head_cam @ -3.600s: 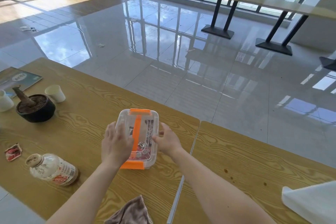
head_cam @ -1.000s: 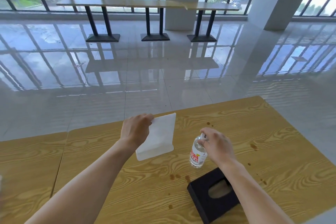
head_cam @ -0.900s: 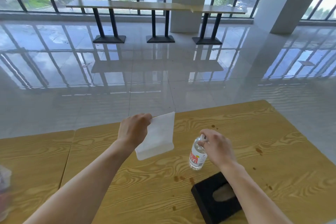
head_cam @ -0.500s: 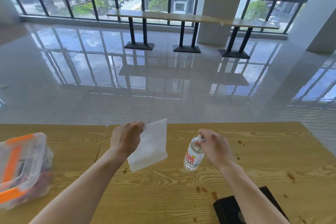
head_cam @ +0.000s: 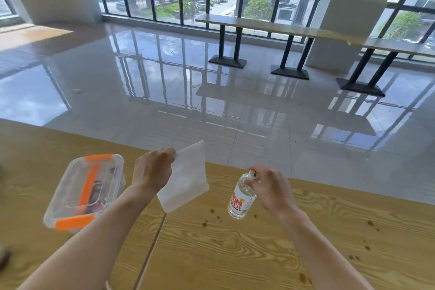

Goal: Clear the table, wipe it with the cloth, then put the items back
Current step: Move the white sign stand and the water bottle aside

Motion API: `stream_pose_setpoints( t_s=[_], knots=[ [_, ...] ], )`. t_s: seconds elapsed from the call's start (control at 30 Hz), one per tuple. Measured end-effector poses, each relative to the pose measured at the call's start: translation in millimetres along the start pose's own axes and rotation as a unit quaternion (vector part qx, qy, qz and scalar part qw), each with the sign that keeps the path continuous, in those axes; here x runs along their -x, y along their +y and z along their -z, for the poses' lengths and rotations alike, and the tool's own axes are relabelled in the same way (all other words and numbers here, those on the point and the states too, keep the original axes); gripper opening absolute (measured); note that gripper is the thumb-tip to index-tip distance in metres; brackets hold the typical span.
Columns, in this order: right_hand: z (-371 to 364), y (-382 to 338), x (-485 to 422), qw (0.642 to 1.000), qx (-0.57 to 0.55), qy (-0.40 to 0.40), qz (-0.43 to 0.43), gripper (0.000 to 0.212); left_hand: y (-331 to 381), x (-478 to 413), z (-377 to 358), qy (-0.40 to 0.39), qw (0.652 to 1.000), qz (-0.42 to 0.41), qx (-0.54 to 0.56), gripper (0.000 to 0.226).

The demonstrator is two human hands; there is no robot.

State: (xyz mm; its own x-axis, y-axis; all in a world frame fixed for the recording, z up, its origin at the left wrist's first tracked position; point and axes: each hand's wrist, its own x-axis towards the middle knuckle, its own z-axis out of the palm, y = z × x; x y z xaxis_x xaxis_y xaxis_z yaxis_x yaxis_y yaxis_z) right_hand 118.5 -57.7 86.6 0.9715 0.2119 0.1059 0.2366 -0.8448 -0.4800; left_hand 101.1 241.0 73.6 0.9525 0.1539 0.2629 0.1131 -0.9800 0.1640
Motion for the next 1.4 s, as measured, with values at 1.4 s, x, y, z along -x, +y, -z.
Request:
stream_pose_setpoints(
  t_s=[1.4],
  knots=[
    [-195.4,-223.5,-156.1,0.985,-0.038,-0.118,0.122,0.026,-243.7,-147.6,-51.9,0.005,0.999,0.027,-0.042,0.023]
  ],
)
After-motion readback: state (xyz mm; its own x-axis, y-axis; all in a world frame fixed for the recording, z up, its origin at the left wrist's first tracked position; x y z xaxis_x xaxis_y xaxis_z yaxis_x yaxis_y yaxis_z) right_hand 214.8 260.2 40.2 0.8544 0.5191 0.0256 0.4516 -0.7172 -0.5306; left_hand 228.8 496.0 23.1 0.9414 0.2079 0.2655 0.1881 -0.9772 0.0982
